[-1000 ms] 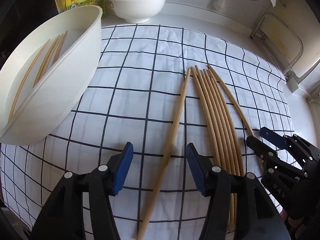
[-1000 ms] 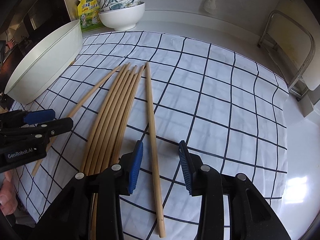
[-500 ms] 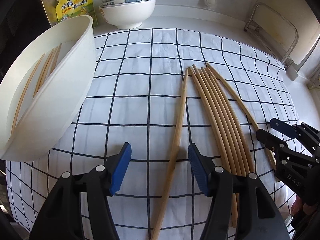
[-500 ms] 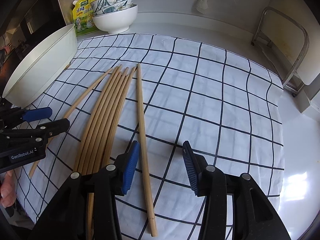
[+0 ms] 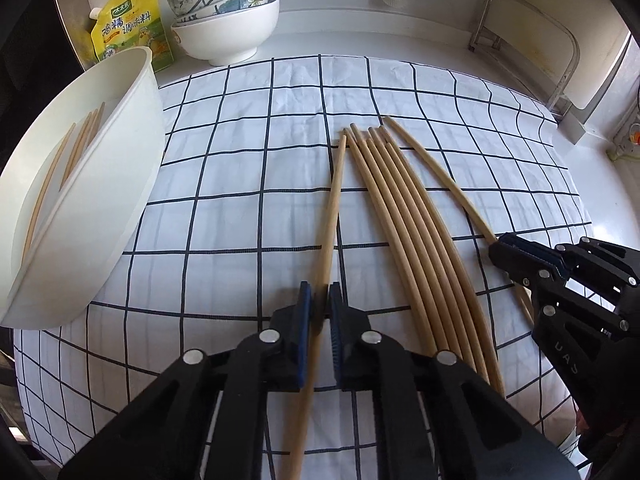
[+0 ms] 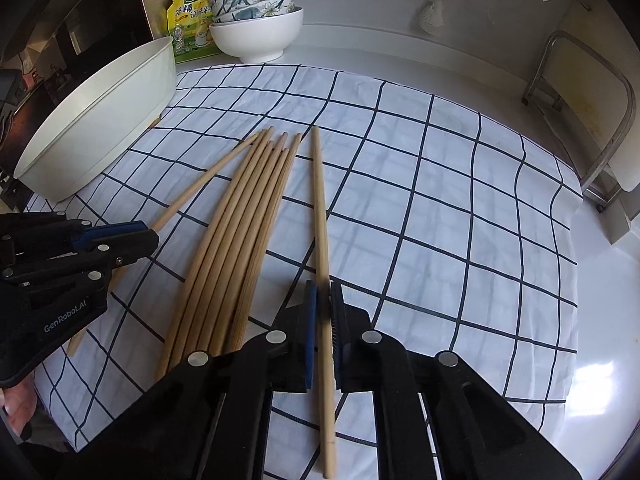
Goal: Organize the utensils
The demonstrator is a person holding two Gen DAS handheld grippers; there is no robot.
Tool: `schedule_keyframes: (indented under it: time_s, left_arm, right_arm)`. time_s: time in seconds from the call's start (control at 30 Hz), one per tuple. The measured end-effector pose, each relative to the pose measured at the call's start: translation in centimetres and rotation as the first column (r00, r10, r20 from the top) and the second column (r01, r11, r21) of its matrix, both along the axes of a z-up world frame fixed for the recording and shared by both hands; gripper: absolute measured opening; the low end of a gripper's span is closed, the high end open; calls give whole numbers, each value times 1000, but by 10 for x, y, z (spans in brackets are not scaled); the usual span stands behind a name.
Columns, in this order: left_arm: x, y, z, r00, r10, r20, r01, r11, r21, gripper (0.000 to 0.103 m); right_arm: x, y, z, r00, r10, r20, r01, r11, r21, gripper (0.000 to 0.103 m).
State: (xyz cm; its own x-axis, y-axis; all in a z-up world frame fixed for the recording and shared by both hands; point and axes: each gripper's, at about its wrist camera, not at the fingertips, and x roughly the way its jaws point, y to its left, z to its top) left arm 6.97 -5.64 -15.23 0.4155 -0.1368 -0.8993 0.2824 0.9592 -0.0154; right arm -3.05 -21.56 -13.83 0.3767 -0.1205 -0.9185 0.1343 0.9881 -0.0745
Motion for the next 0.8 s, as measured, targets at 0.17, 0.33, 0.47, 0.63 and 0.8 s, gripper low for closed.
schedule_keyframes:
  time_s: [0.17, 0.33, 0.47, 0.63, 0.8]
  left_arm:
    - [2, 6, 1, 999, 22, -33, -24, 998, -53, 7]
    - [-4, 16, 17, 998, 49, -29, -51, 996, -78, 7]
    - [-14, 31, 43, 995, 97, 1, -97, 991, -88, 7]
    - [-27, 61, 89, 977, 199, 81, -191, 977, -96, 7]
    - [-32, 100, 140, 946, 272, 174, -255, 960, -115, 7]
  right_arm:
    - [-3, -6, 3, 999, -42, 0, 42, 998, 56, 6]
    - [-8, -10, 23, 995, -89, 40, 84, 989, 118, 6]
    - [-6, 0, 48, 994, -71, 83, 59, 988, 140, 6]
    - [9, 29, 89, 989, 10, 147, -35, 985, 168, 6]
    - [41, 72, 123, 975, 113, 192, -148, 973, 178, 6]
